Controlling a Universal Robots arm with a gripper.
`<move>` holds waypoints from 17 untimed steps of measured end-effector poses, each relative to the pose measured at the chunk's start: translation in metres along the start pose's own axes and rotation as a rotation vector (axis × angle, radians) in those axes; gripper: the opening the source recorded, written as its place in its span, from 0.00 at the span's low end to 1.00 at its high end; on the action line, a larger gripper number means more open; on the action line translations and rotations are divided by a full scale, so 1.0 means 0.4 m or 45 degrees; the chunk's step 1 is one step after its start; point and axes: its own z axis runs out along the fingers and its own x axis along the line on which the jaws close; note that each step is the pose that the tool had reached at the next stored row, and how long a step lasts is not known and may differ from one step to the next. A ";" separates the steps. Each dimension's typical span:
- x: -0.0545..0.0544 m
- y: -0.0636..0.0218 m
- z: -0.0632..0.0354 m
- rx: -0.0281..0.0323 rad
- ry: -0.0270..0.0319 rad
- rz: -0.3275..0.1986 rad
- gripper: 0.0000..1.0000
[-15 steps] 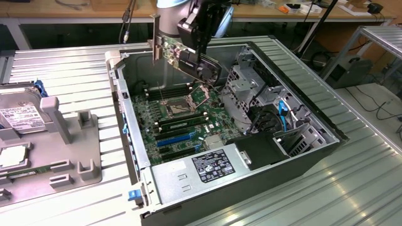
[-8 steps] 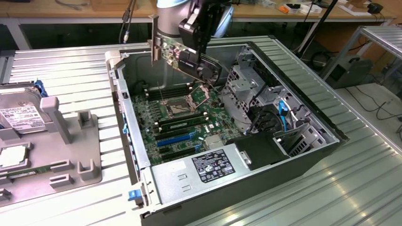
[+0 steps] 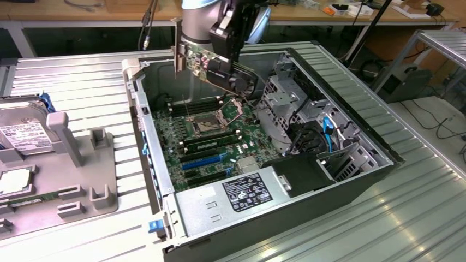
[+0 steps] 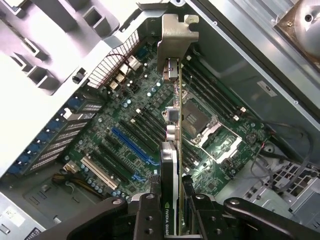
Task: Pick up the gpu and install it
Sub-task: 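Insert the gpu into the slot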
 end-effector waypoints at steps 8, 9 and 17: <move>-0.005 -0.004 0.000 -0.0011 0.0008 -0.069 0.27; -0.005 -0.005 0.000 -0.0012 0.0008 -0.079 0.27; -0.014 -0.013 0.000 -0.0026 0.0017 -0.163 0.27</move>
